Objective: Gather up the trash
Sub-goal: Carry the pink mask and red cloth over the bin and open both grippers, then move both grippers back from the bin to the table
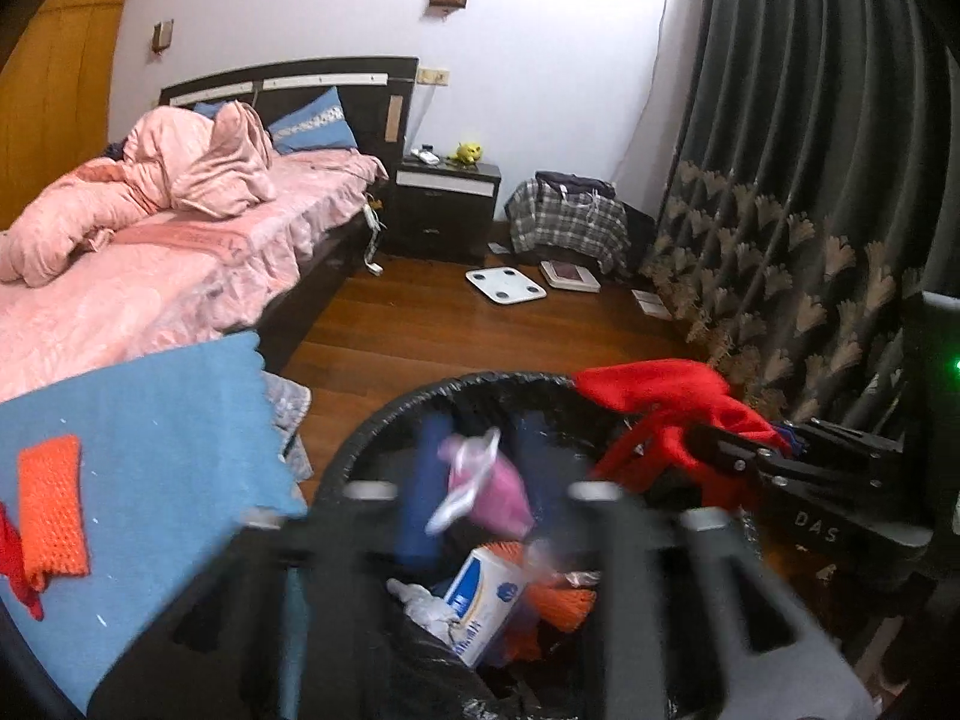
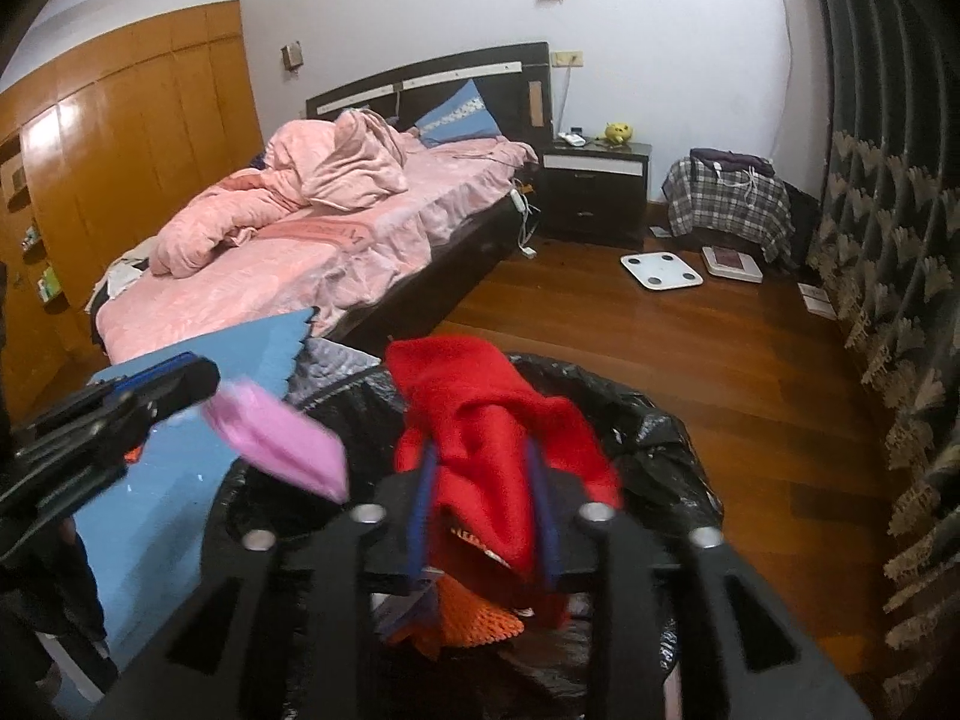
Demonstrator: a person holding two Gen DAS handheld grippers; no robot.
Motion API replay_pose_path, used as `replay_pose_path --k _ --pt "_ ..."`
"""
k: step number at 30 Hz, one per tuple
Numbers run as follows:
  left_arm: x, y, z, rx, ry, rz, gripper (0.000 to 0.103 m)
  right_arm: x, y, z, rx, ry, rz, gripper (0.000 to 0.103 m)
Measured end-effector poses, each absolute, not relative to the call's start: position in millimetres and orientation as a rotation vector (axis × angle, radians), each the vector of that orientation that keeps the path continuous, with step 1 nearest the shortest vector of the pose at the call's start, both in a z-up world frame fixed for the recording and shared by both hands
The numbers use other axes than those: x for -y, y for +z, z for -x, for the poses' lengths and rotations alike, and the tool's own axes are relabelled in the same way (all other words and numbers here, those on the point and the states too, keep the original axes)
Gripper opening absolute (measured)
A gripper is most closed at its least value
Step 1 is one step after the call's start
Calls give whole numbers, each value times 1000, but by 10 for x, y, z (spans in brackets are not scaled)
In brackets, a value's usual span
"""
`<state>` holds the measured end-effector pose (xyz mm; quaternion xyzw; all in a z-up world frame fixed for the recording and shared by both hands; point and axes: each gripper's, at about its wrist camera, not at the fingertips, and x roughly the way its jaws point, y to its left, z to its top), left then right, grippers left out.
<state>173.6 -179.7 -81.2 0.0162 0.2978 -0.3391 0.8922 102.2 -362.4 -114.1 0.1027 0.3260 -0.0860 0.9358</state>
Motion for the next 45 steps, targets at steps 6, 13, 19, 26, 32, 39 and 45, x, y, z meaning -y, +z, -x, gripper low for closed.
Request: replay_pose_path --k 6,13,19,26,32,39,45 --pt "1702 -924 -1731 -650 -684 -30 61 3679 -1174 -1000 -671 -200 -213 60" --pt "1356 -936 -1722 -638 -588 -11 83 3549 -1146 -987 -644 -186 -197 95" --pt "865 -946 -1745 -641 -484 14 89 3377 -1082 -1044 -626 -147 -202 97" --pt "201 -976 -1729 -647 -324 39 91 2993 -1043 -1215 -628 -74 -191 97" --pt "-441 -1032 -1713 -658 -182 67 92 2479 -995 -1450 -619 19 -168 97" --pt "-972 -1131 -1756 -676 -68 92 92 1832 -1002 -1752 -616 121 -135 97" --pt "-1252 -1253 -1921 -703 -21 100 92 1371 -1094 -2025 -624 183 -124 97"
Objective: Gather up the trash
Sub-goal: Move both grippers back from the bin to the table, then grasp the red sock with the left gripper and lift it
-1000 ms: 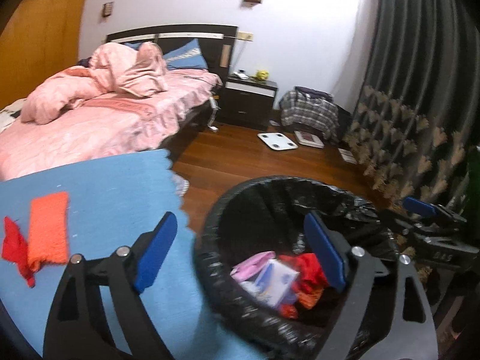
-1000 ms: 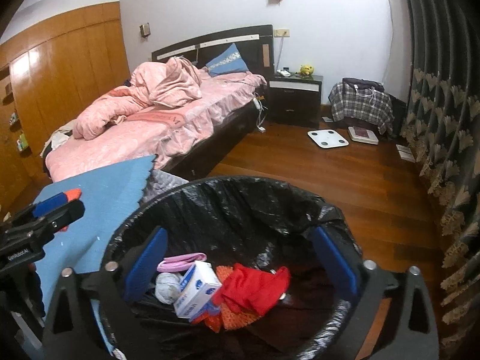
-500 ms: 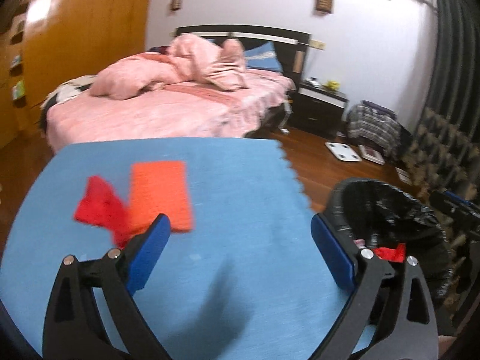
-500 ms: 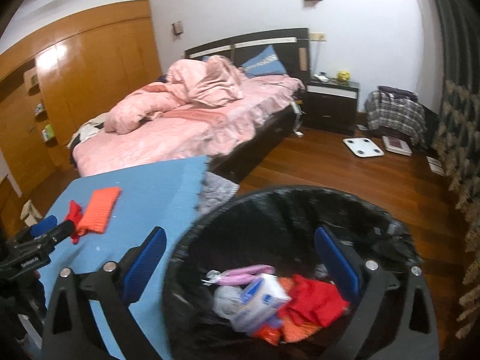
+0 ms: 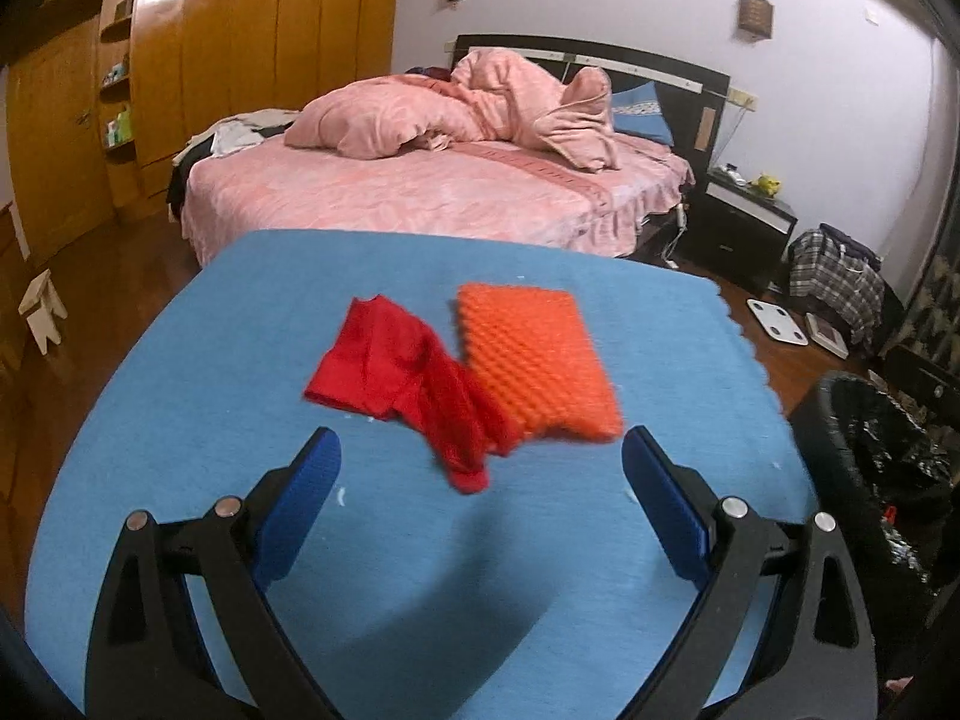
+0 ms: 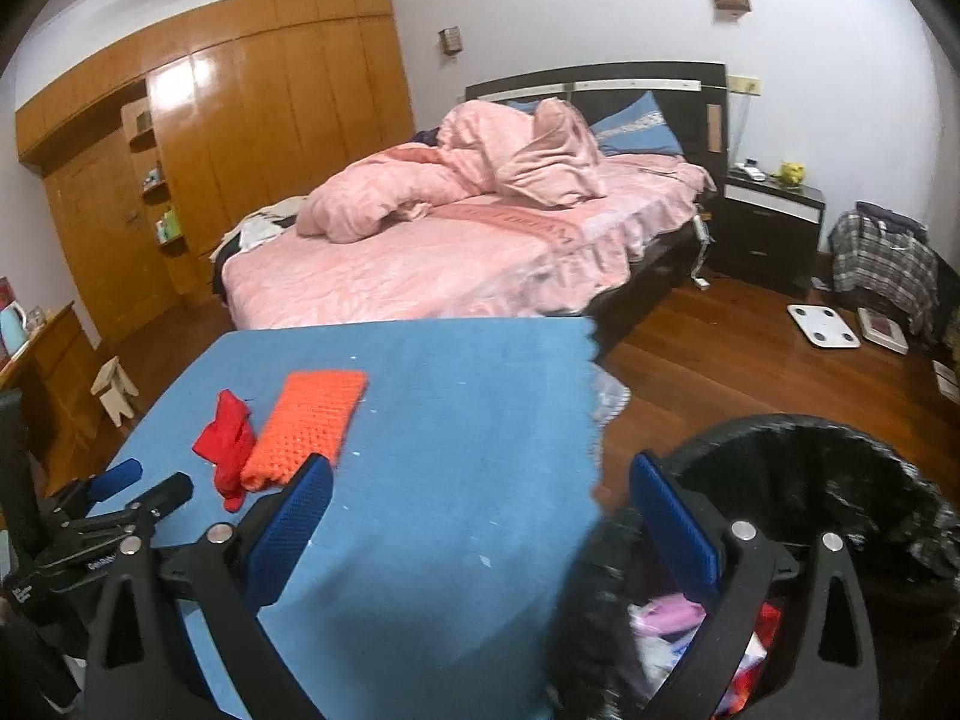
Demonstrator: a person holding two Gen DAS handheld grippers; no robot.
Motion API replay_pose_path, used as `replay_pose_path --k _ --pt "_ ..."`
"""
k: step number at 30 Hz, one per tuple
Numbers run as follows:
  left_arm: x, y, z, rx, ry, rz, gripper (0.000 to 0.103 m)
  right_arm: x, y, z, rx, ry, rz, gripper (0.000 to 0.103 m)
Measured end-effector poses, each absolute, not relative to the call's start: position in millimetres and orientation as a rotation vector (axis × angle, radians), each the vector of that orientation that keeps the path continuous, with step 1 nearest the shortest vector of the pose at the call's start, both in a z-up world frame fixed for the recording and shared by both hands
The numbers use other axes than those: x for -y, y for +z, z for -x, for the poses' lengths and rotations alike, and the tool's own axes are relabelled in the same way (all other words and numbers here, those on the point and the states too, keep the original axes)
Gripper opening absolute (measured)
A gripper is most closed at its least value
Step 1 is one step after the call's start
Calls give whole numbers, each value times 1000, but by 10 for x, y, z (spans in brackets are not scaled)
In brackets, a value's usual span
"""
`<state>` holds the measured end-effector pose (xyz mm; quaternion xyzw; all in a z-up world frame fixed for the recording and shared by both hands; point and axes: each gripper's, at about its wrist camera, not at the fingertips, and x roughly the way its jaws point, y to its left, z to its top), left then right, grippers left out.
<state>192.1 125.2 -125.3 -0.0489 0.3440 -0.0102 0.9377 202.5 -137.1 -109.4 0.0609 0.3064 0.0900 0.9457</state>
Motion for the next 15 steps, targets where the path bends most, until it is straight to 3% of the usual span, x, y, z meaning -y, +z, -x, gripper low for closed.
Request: replay_pose_path --k 8,13,15 --pt "-1335 -1466 -2174 -743 -14 98 92 1141 -1240 -2252 -660 199 -104 97" --pt "-1306 -1643 -2332 -797 -36 91 79 1129 -1299 -2294 -673 197 -101 97" --pt "-1299 -1714 -2384 -822 -48 93 69 1134 -1313 -2311 -677 197 -99 97"
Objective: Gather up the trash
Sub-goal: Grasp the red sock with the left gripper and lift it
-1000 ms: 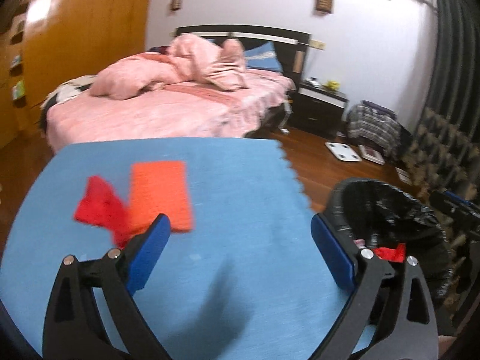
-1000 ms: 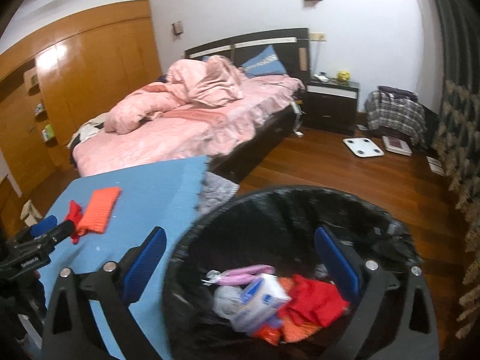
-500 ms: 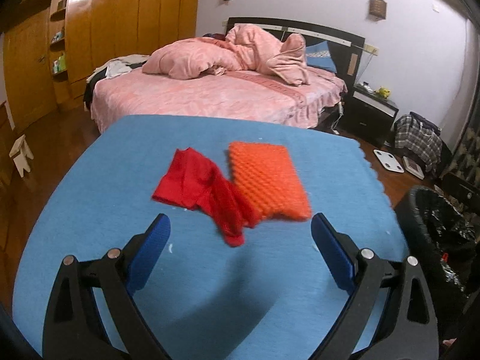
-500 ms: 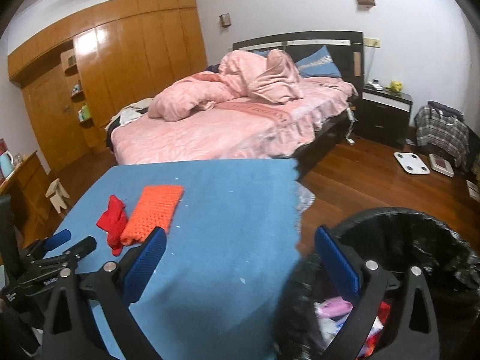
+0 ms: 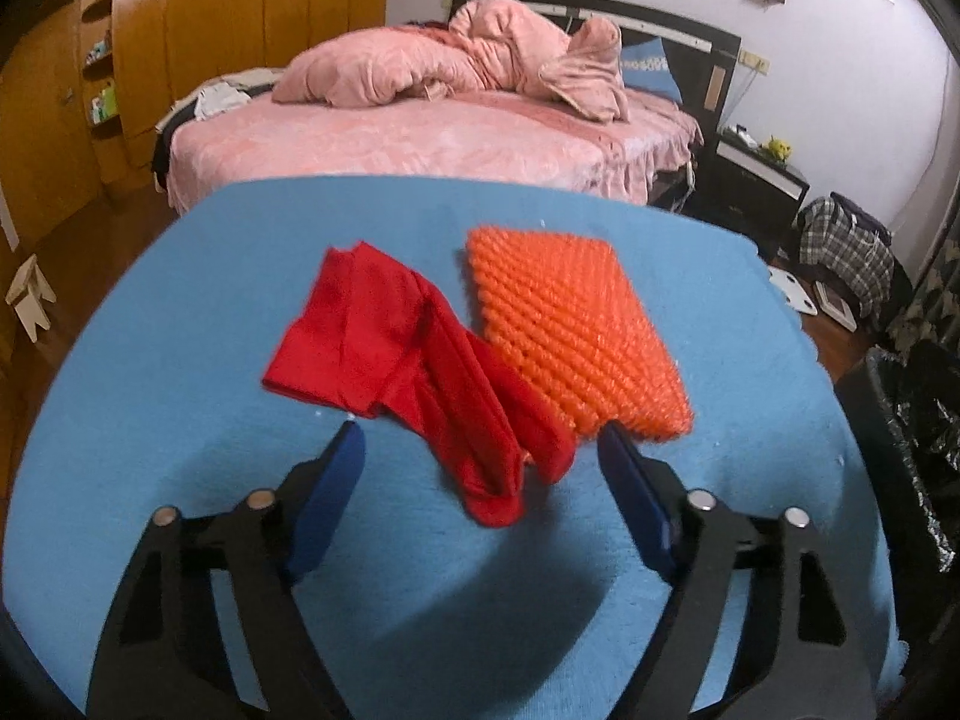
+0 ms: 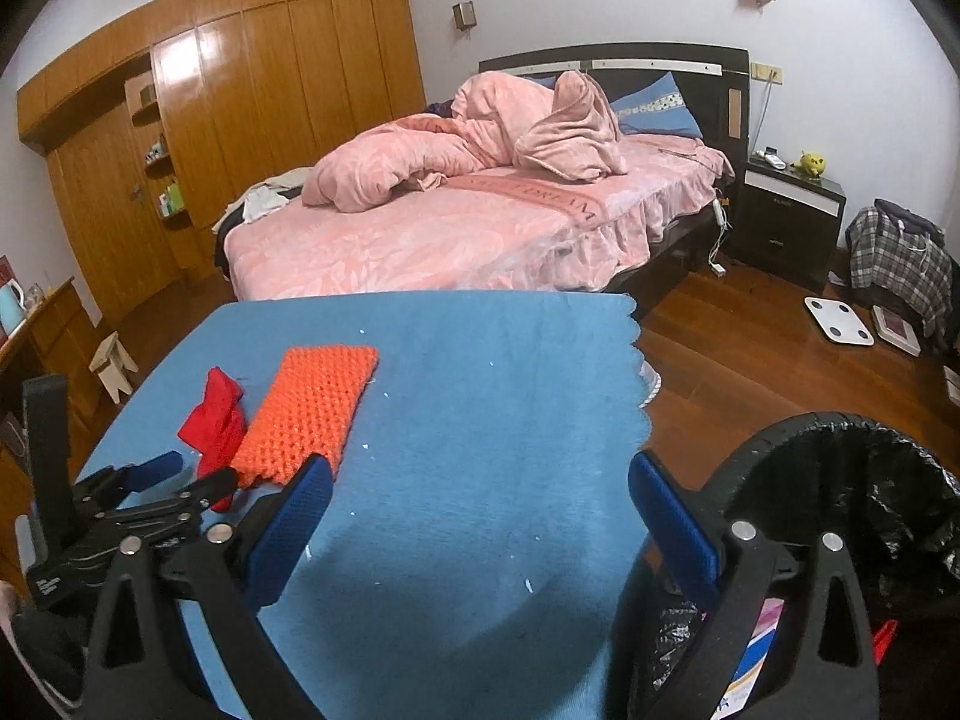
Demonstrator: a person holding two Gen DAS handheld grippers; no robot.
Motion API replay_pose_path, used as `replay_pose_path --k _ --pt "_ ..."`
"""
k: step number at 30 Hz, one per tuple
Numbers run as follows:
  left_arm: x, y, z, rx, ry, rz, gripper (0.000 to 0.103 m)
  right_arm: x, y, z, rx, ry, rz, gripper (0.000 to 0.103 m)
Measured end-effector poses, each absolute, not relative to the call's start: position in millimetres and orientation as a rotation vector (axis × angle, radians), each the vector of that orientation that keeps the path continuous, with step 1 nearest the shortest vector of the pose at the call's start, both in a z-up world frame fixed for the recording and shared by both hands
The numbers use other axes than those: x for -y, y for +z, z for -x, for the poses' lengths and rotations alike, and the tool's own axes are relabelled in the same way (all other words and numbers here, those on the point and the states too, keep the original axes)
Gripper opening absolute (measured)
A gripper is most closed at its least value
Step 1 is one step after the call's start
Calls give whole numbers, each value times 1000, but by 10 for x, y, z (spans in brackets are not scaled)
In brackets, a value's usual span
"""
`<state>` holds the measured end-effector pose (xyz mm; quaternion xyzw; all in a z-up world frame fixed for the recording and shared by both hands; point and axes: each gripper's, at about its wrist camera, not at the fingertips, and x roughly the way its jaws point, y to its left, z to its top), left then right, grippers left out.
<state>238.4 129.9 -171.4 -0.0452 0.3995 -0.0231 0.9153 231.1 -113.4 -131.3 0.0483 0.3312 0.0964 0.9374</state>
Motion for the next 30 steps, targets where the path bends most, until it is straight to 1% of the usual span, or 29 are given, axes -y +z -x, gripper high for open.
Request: replay_pose_path --k 1,3,4,5,6,8,11,17,19,20,21,22,23,24,26,30 --pt "-1285 -1755 -2417 -845 -60 95 65 1131 -1322 -2323 -679 197 -98 97" --pt "-1295 -1789 -2444 -862 -78 106 46 1118 -1333 -2336 -683 198 -97 97" --pt "-1305 -1790 -2448 -863 -86 113 41 1112 -1333 -2350 -684 200 -96 97" --pt "-1322 -1790 -2446 -862 -89 119 30 1102 -1337 -2355 -685 201 -94 97" --pt "-1338 -1783 -2432 -859 -91 126 22 1089 -1340 -2363 -685 203 -93 97" --pt "-1392 -1767 -2377 -852 -93 143 16 1050 -1346 -2365 -687 209 -89 97" --pt "-1454 -1749 -2296 -841 -87 147 12 991 -1363 -2381 -691 219 -82 97" --pt "-1683 -1740 -2135 -843 -44 147 11 843 -1396 -2413 -698 242 -69 97" --pt "-1736 -1748 -2126 -851 -45 156 16 805 -1414 -2421 -702 247 -66 97" --pt "-1753 -1739 -2115 -848 -45 164 22 790 -1420 -2417 -703 249 -65 97" --pt "-1769 -1730 -2108 -845 -48 167 35 786 -1429 -2416 -705 250 -64 97" --pt "-1768 -1711 -2098 -837 -50 172 40 777 -1433 -2417 -706 251 -62 97" --pt "-1764 -1696 -2096 -828 -54 176 50 768 -1435 -2416 -707 252 -60 97" --pt "-1758 -1674 -2093 -819 -61 182 58 766 -1439 -2419 -707 252 -58 97" --pt "-1725 -1640 -2113 -805 -68 188 66 770 -1447 -2421 -709 248 -56 97" --pt "-1674 -1641 -2252 -811 -68 190 73 803 -1442 -2431 -710 237 -59 97"
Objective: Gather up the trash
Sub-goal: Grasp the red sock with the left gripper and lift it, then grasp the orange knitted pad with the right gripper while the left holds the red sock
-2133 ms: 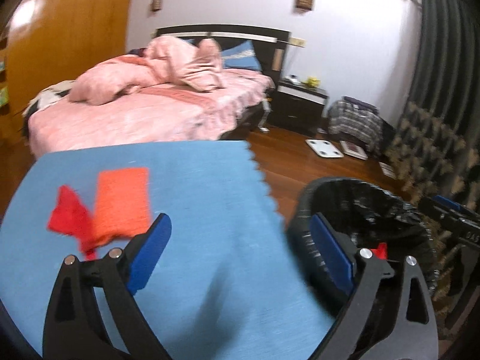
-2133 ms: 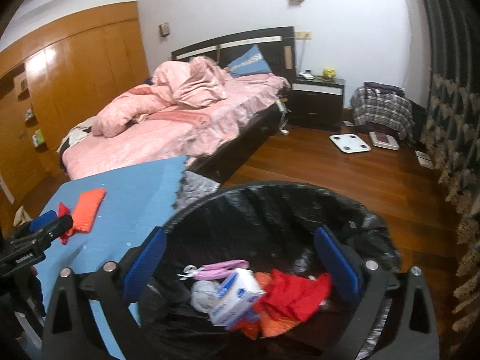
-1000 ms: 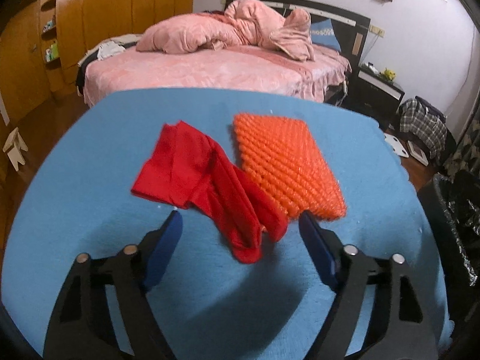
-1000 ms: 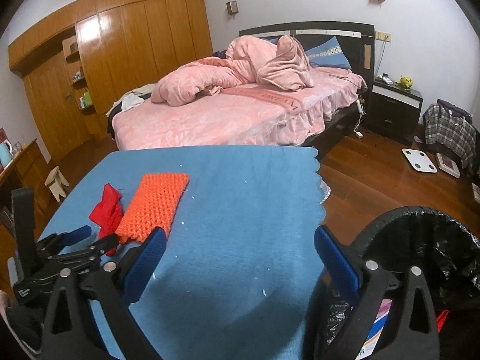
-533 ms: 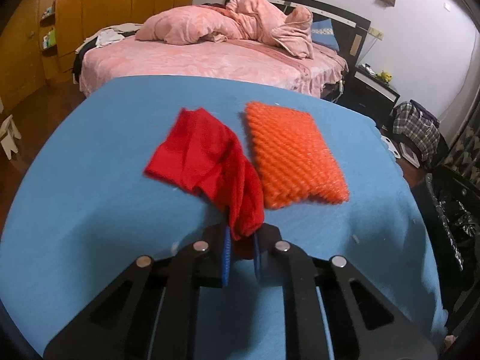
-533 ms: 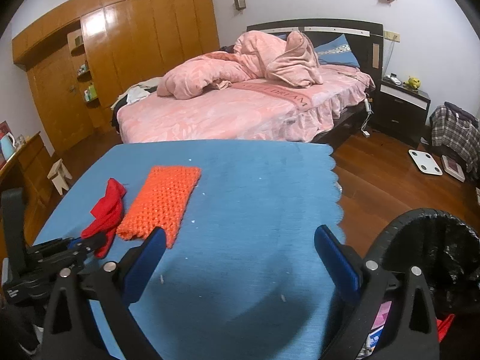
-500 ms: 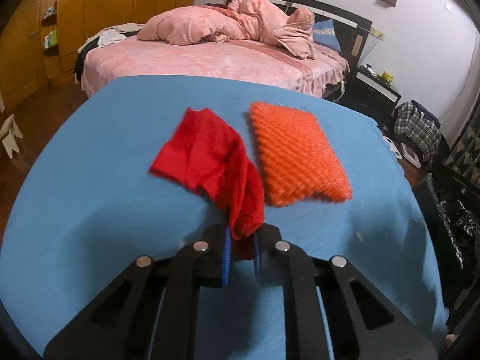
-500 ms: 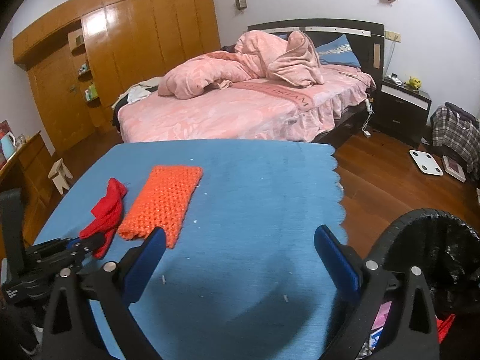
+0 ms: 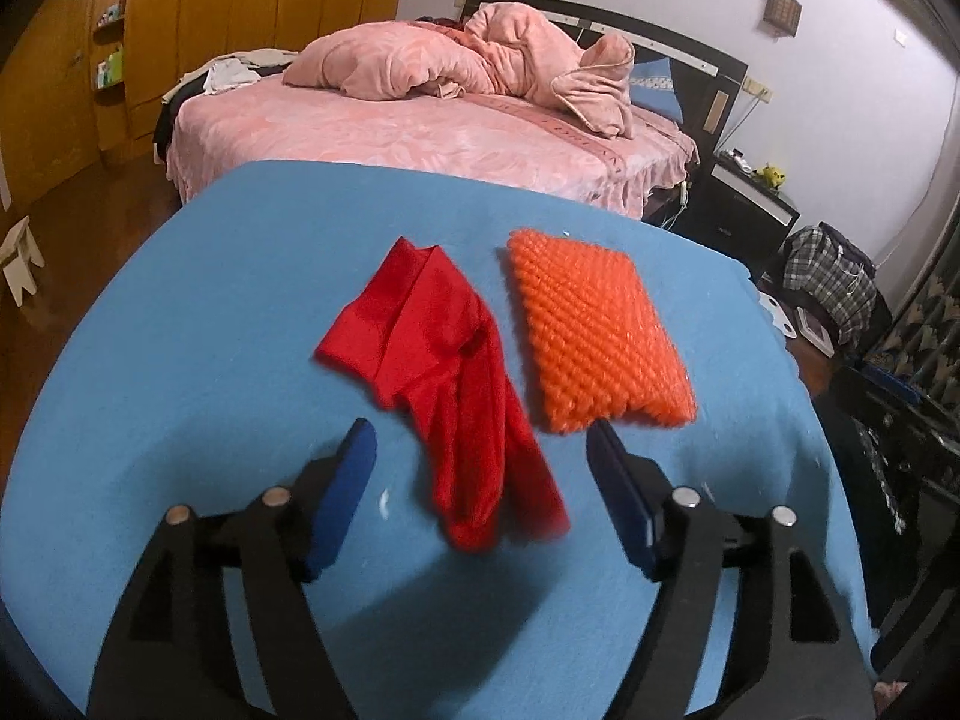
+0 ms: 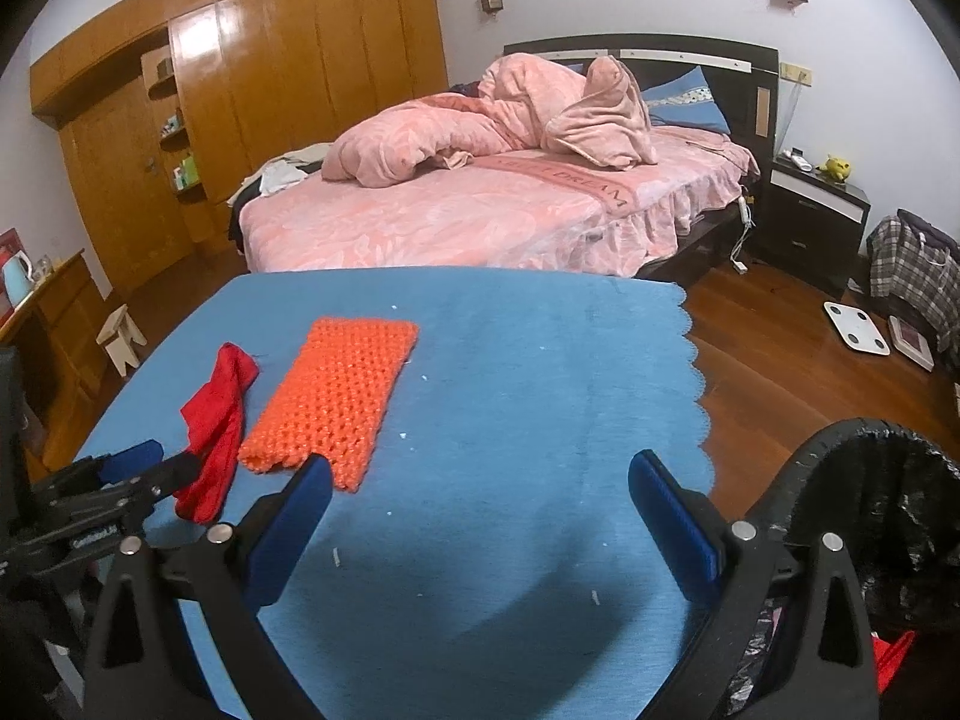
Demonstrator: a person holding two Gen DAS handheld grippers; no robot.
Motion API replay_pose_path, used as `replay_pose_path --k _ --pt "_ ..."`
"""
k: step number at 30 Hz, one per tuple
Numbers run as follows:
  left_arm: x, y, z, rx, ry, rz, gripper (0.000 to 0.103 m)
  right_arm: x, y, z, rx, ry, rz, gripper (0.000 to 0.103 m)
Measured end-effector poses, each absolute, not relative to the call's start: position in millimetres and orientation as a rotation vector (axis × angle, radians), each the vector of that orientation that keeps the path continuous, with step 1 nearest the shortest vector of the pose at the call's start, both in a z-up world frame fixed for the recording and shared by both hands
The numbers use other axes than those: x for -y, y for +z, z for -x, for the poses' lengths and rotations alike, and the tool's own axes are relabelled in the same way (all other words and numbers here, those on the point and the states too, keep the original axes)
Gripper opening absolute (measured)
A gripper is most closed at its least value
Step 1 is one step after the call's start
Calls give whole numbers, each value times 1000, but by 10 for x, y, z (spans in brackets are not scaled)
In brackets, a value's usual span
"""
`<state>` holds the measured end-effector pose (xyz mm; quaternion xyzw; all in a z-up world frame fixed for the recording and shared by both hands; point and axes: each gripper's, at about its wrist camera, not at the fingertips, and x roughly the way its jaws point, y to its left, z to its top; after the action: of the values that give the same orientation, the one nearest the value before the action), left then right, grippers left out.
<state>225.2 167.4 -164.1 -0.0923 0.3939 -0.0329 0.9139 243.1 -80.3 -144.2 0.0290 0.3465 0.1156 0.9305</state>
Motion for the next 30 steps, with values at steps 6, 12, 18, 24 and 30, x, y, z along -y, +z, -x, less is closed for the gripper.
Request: replay_pose_path --k 6,12,18,24,30 --pt "-1702 -1752 -2491 -855 -48 218 62 823 -1443 -2438 -708 232 -57 97" --pt "-1773 -1840 -2525 -870 -69 232 12 806 -1449 -2462 -714 236 -57 97" --pt "-1805 -1780 -2459 -835 -47 199 8 684 -1471 -2480 -714 253 -50 97" --pt "-1934 -1705 -2401 -818 -11 152 8 541 -1498 -2552 -713 266 -52 97" --pt "-2116 -1782 -2395 -849 18 171 8 268 -1556 -2696 -728 297 -39 97"
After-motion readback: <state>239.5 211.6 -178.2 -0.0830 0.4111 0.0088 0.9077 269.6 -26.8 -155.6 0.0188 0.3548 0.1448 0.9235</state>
